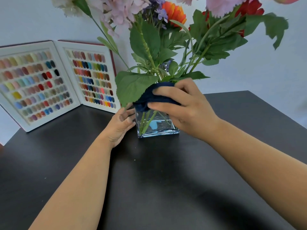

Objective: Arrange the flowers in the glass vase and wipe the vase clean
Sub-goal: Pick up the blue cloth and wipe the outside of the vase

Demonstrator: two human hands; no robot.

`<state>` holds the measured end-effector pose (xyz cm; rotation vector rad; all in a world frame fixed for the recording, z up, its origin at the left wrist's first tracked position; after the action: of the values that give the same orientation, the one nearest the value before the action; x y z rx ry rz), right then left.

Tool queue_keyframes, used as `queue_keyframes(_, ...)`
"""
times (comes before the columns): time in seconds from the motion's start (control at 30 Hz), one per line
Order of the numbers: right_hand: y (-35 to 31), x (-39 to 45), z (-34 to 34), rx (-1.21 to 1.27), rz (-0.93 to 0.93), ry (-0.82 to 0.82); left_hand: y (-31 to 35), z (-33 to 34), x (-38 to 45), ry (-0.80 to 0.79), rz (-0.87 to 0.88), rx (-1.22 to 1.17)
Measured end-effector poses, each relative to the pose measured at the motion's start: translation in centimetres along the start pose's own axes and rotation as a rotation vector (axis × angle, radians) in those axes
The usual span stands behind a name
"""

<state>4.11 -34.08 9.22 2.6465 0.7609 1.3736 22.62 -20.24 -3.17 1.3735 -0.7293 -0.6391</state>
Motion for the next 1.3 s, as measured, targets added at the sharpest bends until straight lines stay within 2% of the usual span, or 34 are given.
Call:
queue_keyframes(0.1,-0.5,1.6,2.2,-0.055,0.019,0.015,0.4,0.2,-0.3,0.019,-0.007,0.006)
queue_keyframes(0.2,-1.2,0.6,4.2,-0.045,0.043,-0.046,0.6,0.4,-0.4,0.065,-0.038,-0.04)
queue_keyframes(0.33,-2.8,-3.1,6.5,0.022,0.021,-0.277,0.7,0.4,-0.3,0.126,-0.058,-0.169)
queue_keyframes(0.5,-3.9,-5.3,7.2,0.064,-0.006,-0.48,0.3,0.3,-0.1,0.21,-0.062,-0.03)
queue_keyframes(0.6,-2.9,-4.3,6.0,0.082,0.014,-0.436,0.5,0.4,-0.5,0.152,-0.053,-0.04)
queue_keyframes(0.77,1.4,-1.5,1.6,-0.02,0.054,-0.097,0.5,0.1,-0.4,0.053,-0.008,-0.051)
queue_keyframes(0.83,2.3,-1.8,0.9,-0.049,0.093,-0.039,0.4,0.0,-0.3,0.038,-0.008,-0.053)
queue_keyframes(0.93,1.6,-4.0,1.9,-0.009,0.07,-0.088,0.5,0.0,-0.4,0.031,-0.005,-0.052)
queue_keyframes(1.13,-0.1,-9.6,4.3,0.117,0.047,-0.481,0.7,0.4,-0.6,0.04,-0.002,-0.027)
queue_keyframes(1.23,0.8,-8.4,3.3,0.12,0.025,-0.505,0.8,0.3,-0.6,0.049,-0.016,-0.051)
queue_keyframes(1.3,1.8,-6.7,1.8,0.113,0.03,-0.411,0.8,0.3,-0.6,0.05,-0.023,-0.071)
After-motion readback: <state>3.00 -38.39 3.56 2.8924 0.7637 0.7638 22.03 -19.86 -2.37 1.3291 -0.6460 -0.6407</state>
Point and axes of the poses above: each hand's wrist, its own x-axis towards the middle knuckle, its own z-axis out of the palm, y = z × x, the point moved 2 cm from there along x, towards the middle knuckle, and after that the axes turned 7 degrees about x, right-handed, at the moved point
